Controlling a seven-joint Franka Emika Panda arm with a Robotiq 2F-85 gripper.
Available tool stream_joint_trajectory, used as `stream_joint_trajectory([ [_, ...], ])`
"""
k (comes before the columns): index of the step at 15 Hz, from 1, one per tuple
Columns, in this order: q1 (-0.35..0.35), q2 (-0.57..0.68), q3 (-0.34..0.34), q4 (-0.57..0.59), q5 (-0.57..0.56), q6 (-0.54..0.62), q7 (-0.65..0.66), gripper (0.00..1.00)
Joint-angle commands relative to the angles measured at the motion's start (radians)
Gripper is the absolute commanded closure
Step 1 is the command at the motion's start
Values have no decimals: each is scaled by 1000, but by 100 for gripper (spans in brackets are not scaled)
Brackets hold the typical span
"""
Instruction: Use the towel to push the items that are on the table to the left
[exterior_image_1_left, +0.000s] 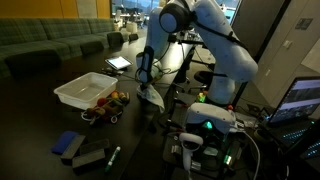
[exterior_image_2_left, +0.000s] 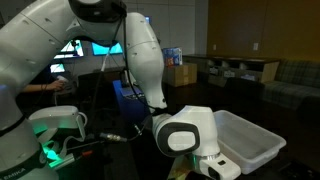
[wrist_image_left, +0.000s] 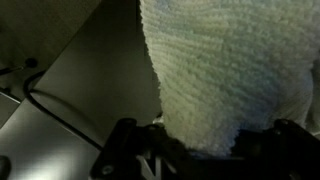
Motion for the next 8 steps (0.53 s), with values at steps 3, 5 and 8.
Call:
stream_joint_trajectory([
  [3, 8, 137, -34, 159, 6, 38, 44, 100],
  [5, -6, 162, -28, 204, 16, 46, 46, 100],
  [8, -32, 189, -10, 261, 32, 48, 48, 100],
])
